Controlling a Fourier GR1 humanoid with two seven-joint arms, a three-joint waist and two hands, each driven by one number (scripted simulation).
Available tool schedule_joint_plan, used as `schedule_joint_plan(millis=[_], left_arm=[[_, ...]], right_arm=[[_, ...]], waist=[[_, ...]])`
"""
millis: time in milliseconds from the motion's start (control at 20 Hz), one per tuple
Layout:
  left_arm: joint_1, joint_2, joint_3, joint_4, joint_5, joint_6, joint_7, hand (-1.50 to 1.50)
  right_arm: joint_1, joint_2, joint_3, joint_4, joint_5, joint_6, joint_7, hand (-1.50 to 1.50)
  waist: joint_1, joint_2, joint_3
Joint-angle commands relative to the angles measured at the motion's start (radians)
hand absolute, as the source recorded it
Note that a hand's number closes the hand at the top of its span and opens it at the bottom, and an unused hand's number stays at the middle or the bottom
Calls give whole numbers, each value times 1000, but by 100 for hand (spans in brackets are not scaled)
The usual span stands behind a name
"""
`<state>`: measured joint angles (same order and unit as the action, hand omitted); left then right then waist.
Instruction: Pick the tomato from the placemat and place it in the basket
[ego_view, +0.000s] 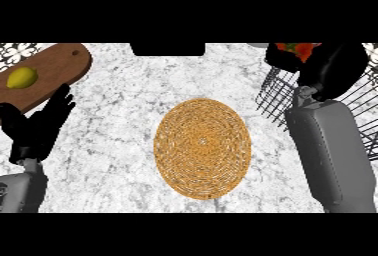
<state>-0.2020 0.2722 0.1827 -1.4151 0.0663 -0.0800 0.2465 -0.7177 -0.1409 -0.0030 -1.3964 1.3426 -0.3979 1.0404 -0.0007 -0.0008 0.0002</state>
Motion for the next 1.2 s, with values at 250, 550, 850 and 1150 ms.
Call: schedule_joint_plan(millis=[250,550,850,1150], left_arm=[[37,-32,-20,-68,-15,19,25,0],[-20,-12,10,65,-10,-10,-32,0],[41,-1,18,-25,2,-11,0,0],[29,-26,-5,-74,-15,25,53,0]], right_arm=[[82,8,-101,-19,-70,-90,-58,-150],[67,-21,-142,-48,-126,-135,-108,-150],[149,-1,-276,-268,-170,-285,-64,-150],[413,21,-310,-666,-304,-160,-58,-150]], waist=[[5,0,0],[0,1,0],[-9,-7,1],[-24,-11,1]])
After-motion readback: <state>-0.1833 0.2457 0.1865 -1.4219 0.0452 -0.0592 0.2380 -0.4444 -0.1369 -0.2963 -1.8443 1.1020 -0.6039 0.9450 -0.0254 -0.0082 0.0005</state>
